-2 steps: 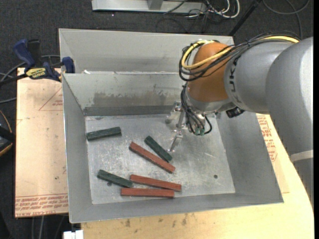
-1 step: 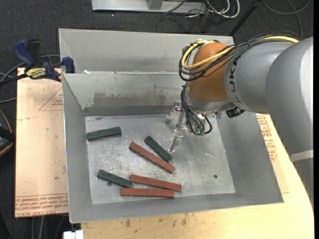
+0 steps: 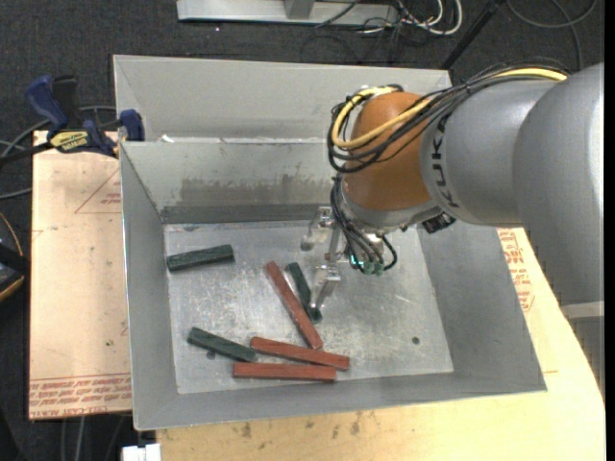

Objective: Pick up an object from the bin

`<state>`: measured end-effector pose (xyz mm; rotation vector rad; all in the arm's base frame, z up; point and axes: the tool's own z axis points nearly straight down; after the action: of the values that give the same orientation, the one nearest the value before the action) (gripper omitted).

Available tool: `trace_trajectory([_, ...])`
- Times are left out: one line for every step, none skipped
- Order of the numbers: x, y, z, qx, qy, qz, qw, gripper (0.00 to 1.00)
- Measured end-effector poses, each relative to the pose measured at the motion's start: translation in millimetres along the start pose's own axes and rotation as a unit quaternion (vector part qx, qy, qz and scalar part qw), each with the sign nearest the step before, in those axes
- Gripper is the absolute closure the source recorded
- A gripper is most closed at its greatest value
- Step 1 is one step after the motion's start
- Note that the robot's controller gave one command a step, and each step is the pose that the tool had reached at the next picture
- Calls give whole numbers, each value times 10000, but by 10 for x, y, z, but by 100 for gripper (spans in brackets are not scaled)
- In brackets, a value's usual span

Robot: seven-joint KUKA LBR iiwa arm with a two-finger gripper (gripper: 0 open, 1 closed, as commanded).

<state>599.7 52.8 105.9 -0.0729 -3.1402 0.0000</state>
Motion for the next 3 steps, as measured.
trace_trajectory([244, 324, -150, -8, 2, -413, 9991, 0])
trace_trajectory([97, 257, 95, -13, -21, 253, 9997, 0])
trace_trajectory([-70, 277, 191, -31, 56, -147, 9999, 0])
